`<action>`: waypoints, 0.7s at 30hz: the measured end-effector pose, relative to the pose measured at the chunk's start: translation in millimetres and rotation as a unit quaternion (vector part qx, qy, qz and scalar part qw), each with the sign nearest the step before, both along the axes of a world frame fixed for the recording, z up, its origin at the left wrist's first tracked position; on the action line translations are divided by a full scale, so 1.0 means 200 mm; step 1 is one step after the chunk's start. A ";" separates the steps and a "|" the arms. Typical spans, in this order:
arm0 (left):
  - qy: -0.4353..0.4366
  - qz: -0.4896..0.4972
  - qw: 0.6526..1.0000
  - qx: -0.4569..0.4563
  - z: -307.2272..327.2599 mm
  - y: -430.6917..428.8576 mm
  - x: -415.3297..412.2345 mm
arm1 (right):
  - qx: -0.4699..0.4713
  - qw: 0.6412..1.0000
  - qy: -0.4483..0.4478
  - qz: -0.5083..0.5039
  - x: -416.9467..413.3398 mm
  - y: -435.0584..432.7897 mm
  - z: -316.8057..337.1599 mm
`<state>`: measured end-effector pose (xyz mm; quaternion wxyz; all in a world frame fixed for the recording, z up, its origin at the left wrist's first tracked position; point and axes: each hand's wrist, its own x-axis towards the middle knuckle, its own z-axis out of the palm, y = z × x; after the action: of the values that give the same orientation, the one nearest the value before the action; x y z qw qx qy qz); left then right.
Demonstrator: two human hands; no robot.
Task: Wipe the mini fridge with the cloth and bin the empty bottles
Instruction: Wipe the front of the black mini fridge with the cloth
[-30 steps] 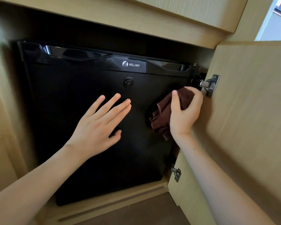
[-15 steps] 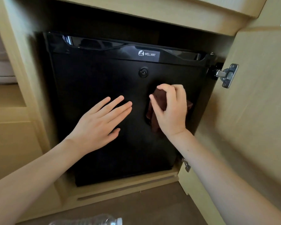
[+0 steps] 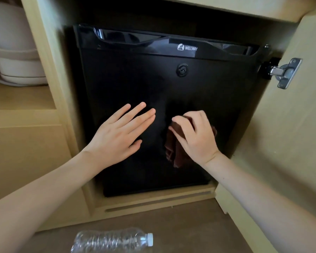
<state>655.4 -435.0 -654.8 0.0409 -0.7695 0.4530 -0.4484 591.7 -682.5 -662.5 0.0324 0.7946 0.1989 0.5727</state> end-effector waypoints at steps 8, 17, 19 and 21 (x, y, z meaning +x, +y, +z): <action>0.008 -0.003 1.000 -0.020 -0.04 0.00 0.01 | 0.187 0.981 0.039 0.025 0.03 0.13 -0.20; 0.008 0.001 1.000 0.006 0.03 0.03 -0.02 | 0.236 0.962 0.123 0.054 -0.05 0.12 -0.20; 0.001 0.004 1.000 0.011 0.04 0.05 -0.02 | 0.313 0.944 0.081 0.069 -0.05 0.11 -0.08; -0.004 0.007 1.000 0.007 0.05 0.07 -0.02 | 0.345 0.936 0.014 0.072 -0.03 0.11 0.04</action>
<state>650.8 -420.9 -645.4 0.0513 -0.7708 0.4502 -0.4478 584.8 -660.2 -654.6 -0.2879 0.7487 0.0464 0.5953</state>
